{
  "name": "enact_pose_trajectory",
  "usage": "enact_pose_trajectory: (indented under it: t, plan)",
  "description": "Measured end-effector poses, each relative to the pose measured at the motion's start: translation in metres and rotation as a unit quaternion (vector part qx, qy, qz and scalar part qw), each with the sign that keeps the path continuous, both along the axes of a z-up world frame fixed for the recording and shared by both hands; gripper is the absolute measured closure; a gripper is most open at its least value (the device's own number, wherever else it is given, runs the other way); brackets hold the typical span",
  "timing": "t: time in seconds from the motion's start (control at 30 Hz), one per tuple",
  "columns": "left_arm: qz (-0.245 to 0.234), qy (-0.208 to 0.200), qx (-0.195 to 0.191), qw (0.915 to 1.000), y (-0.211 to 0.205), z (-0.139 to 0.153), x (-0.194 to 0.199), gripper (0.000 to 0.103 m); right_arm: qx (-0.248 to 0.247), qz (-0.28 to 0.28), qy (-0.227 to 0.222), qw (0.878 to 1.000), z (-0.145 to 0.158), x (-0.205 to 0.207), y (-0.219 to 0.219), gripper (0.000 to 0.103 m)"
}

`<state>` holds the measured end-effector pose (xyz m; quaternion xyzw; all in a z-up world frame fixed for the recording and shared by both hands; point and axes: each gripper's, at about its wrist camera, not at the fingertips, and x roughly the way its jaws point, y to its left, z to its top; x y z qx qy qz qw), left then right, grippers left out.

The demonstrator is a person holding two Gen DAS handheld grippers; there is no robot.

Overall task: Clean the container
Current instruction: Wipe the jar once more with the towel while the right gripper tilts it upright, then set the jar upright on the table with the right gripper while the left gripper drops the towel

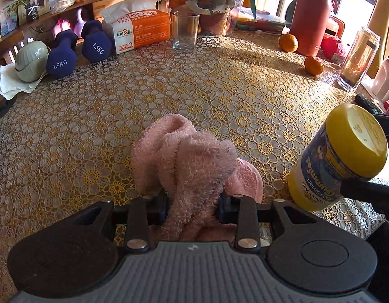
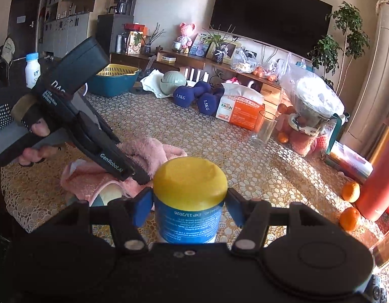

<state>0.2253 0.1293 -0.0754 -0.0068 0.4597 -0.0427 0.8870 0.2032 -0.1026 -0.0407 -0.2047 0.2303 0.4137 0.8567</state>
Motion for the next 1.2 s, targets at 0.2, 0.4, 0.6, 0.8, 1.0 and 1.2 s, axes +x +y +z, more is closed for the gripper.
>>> enact_pose_trajectory:
  t: [0.2,0.4,0.6,0.8,1.0,1.2]
  plan:
    - [0.003,-0.003,0.001,1.0000,0.000,0.004,-0.002,0.062,0.028,-0.022,0.014,0.999,-0.002,-0.003,-0.016,0.040]
    - [0.006,-0.018,0.004,0.9998,-0.003,0.011,-0.012,0.039,0.035,-0.027,0.012,0.999,0.001,-0.008,-0.021,0.038]
    - [0.012,-0.041,0.001,0.9991,-0.007,0.024,-0.032,0.028,0.056,-0.041,0.023,0.997,0.005,-0.014,-0.029,0.032]
    - [0.016,-0.074,-0.012,0.9971,-0.014,0.037,-0.061,0.015,0.089,-0.056,0.044,0.993,0.008,-0.025,-0.042,0.024]
    - [0.031,-0.110,-0.025,0.9931,-0.018,0.049,-0.089,0.004,0.119,-0.072,0.058,0.989,0.013,-0.036,-0.056,0.020]
    - [0.035,-0.130,-0.007,0.9908,-0.030,0.057,-0.113,0.002,0.142,-0.076,0.065,0.985,0.017,-0.050,-0.064,0.019]
